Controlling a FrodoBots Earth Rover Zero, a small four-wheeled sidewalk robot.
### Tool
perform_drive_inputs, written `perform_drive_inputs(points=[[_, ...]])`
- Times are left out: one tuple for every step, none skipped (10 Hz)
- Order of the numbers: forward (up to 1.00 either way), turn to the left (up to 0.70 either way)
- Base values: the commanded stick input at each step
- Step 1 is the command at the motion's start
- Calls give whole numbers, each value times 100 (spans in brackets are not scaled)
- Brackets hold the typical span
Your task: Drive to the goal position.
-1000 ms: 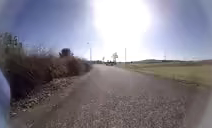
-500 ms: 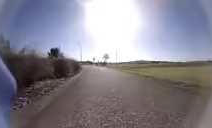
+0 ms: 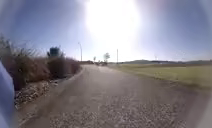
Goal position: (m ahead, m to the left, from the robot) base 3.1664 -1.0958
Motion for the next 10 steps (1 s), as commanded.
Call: perform_drive_inputs(points=[[100,0],[100,0],[100,0],[100,0],[100,0],[100,0],[100,0],[100,0],[100,0],[100,0]])
